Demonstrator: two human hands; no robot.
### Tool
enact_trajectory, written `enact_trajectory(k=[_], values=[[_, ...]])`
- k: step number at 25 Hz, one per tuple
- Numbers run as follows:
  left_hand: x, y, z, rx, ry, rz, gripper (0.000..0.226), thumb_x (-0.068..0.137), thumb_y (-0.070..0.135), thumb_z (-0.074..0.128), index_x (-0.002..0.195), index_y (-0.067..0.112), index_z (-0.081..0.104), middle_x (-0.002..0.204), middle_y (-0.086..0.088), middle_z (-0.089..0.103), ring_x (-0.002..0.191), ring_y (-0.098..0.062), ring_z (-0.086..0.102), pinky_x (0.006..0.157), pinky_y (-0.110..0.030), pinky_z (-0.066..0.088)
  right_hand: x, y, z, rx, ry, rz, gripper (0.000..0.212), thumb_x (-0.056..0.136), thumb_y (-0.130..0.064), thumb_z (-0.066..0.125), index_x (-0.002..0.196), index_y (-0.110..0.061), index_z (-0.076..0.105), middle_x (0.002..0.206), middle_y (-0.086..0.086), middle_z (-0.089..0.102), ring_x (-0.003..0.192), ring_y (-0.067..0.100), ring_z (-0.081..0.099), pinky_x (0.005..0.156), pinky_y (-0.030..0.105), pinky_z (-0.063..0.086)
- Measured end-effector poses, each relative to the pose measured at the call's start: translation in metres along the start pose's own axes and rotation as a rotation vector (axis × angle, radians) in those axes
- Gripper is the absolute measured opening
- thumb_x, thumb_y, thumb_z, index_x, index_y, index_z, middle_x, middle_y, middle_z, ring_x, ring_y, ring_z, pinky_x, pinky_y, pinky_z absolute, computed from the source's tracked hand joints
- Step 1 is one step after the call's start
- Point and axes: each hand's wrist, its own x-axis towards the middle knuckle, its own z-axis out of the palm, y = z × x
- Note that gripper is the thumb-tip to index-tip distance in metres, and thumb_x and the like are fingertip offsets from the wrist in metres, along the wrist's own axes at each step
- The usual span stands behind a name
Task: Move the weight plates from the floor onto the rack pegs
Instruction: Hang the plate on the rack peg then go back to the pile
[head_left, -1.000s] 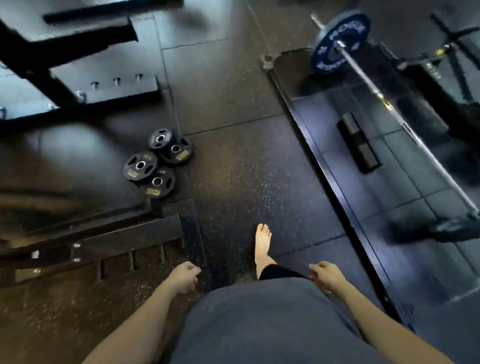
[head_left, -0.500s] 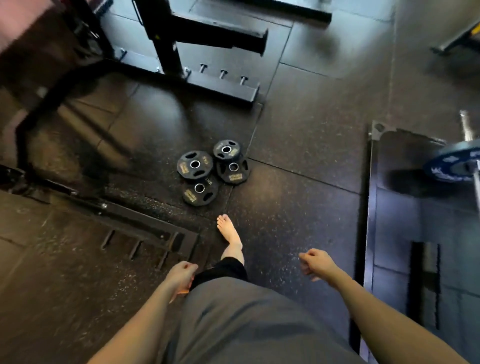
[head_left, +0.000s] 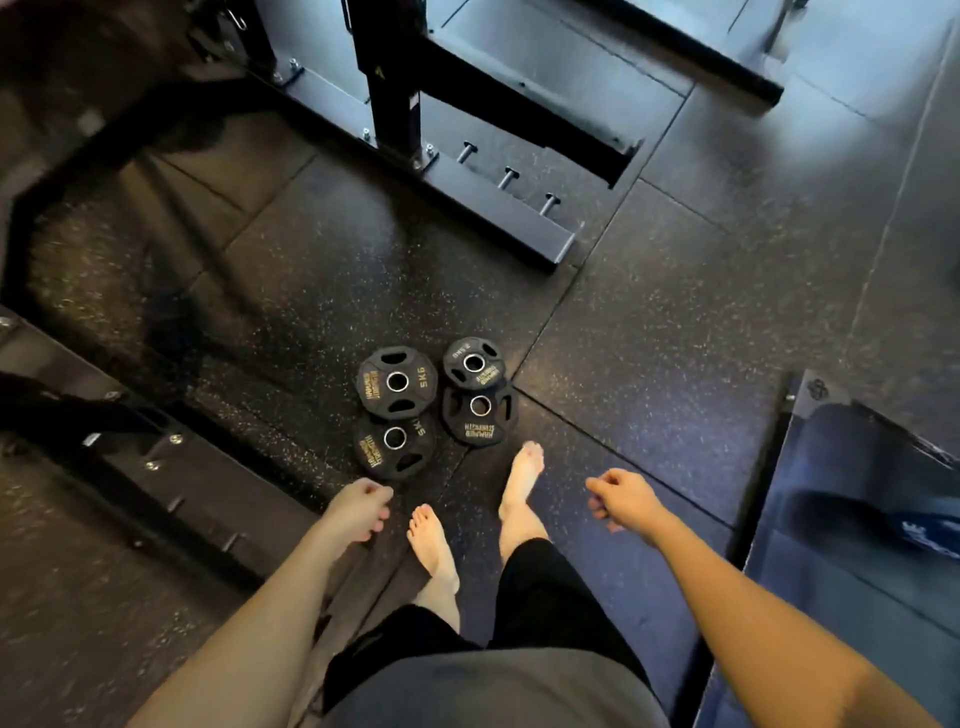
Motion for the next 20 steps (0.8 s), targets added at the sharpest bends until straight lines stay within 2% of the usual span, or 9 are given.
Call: enact_trajectory(k=[4, 8, 13, 16, 18, 20], values=[[0.058, 0.064, 0.009, -0.092, 0.020, -0.050, 0.013, 0.099, 0.023, 0.050, 0.103, 0.012, 0.056, 0.081, -0.006, 0.057, 0.059, -0.014, 0.048, 0.052, -0.023, 0.034, 0.100, -0.069, -0.015, -0.029, -0.052, -0.012, 0.020, 0.096, -0.023, 0.054, 0.081, -0.010, 0.052, 0.074, 0.011, 0.062, 0.065, 0.022, 0.055, 0.049, 0.027, 0.038], [0.163, 0.114, 0.042, -0.208, 0.053, -0.137, 0.013, 0.101, 0.025, 0.049, 0.102, 0.014, 0.054, 0.084, -0.005, 0.058, 0.061, -0.013, 0.050, 0.053, -0.022, 0.036, 0.237, -0.118, -0.011, -0.044, -0.076, -0.020, 0.021, 0.096, -0.026, 0.054, 0.080, -0.012, 0.053, 0.074, 0.010, 0.065, 0.066, 0.021, 0.057, 0.054, 0.030, 0.041], [0.342, 0.125, 0.106, -0.313, 0.070, -0.205, 0.017, 0.100, 0.025, 0.052, 0.104, 0.010, 0.058, 0.085, -0.007, 0.062, 0.064, -0.016, 0.055, 0.055, -0.026, 0.041, 0.432, -0.130, 0.027, -0.064, -0.064, -0.058, 0.024, 0.094, -0.033, 0.053, 0.081, -0.013, 0.055, 0.076, 0.007, 0.069, 0.072, 0.025, 0.060, 0.066, 0.037, 0.042], [0.462, 0.121, 0.138, -0.387, 0.079, -0.237, 0.014, 0.099, 0.026, 0.054, 0.100, 0.012, 0.057, 0.082, -0.006, 0.060, 0.062, -0.017, 0.055, 0.053, -0.027, 0.042, 0.554, -0.122, 0.067, -0.131, -0.039, -0.103, 0.030, 0.091, -0.039, 0.051, 0.083, -0.011, 0.058, 0.088, 0.013, 0.071, 0.081, 0.033, 0.063, 0.071, 0.041, 0.044], [0.529, 0.118, 0.157, -0.438, 0.065, -0.256, 0.016, 0.099, 0.030, 0.054, 0.097, 0.015, 0.056, 0.086, -0.007, 0.061, 0.068, -0.020, 0.058, 0.058, -0.030, 0.049, 0.621, -0.115, 0.094, -0.200, -0.033, -0.154, 0.027, 0.094, -0.039, 0.049, 0.084, -0.016, 0.059, 0.101, 0.015, 0.071, 0.085, 0.030, 0.061, 0.076, 0.040, 0.045], [0.576, 0.122, 0.171, -0.486, 0.038, -0.262, 0.020, 0.098, 0.037, 0.053, 0.098, 0.017, 0.055, 0.094, -0.008, 0.064, 0.077, -0.022, 0.064, 0.069, -0.033, 0.055, 0.666, -0.113, 0.117, -0.264, -0.018, -0.175, 0.031, 0.096, -0.037, 0.048, 0.101, -0.012, 0.064, 0.111, 0.013, 0.068, 0.097, 0.030, 0.061, 0.083, 0.037, 0.044]])
